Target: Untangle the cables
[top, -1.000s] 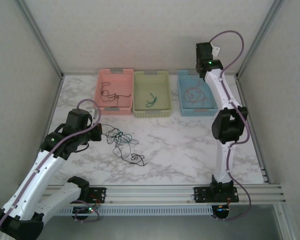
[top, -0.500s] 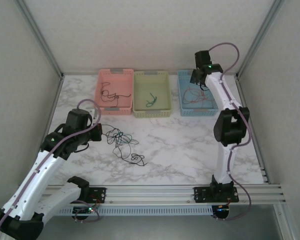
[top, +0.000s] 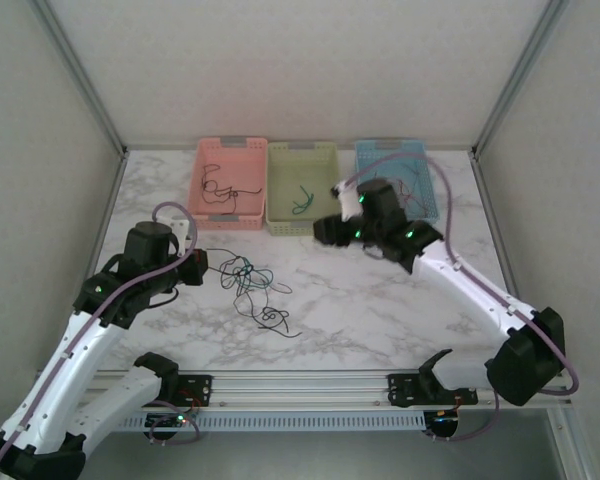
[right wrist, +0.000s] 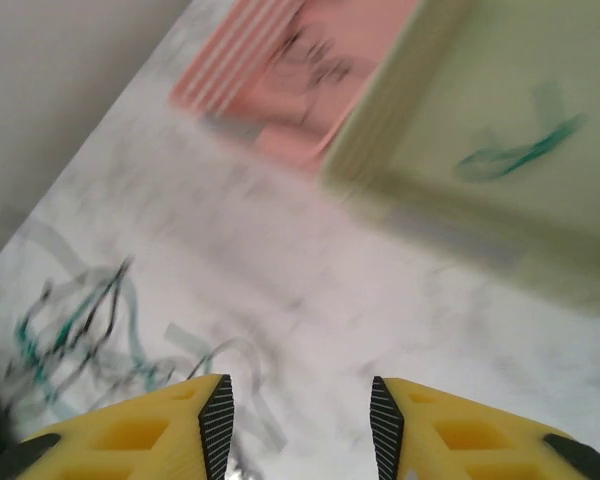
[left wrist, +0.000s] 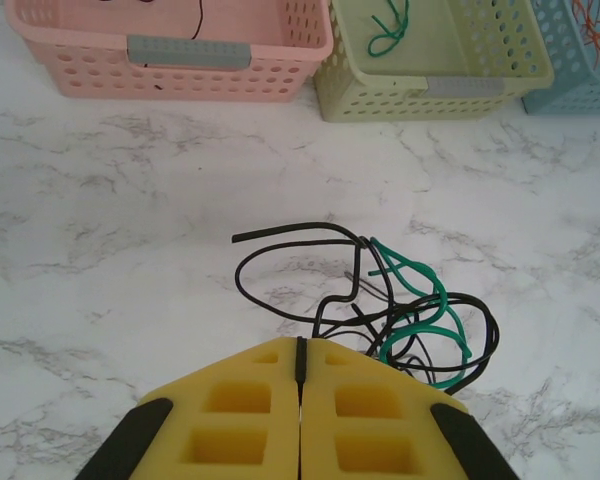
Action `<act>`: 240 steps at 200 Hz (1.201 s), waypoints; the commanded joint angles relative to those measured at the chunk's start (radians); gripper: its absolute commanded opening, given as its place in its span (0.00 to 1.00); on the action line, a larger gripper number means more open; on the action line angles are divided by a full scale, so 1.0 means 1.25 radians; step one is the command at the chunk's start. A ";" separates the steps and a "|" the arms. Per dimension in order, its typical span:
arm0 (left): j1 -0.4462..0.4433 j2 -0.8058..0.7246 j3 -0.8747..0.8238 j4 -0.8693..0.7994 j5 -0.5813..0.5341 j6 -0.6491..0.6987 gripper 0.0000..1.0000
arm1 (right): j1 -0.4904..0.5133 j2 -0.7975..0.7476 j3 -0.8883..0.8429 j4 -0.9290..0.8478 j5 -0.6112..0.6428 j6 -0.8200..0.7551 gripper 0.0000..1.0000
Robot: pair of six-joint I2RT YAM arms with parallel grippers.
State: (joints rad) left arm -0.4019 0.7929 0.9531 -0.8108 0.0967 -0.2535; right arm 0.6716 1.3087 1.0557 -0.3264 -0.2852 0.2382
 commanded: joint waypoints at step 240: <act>0.006 0.016 -0.006 0.012 -0.001 0.013 0.00 | 0.284 0.271 -0.016 0.265 -0.054 -0.195 0.28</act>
State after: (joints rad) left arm -0.4019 0.8192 0.9512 -0.8047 0.0963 -0.2535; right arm 1.0138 1.6424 1.0199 0.0021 -0.3603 0.0010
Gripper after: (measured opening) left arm 0.055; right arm 0.344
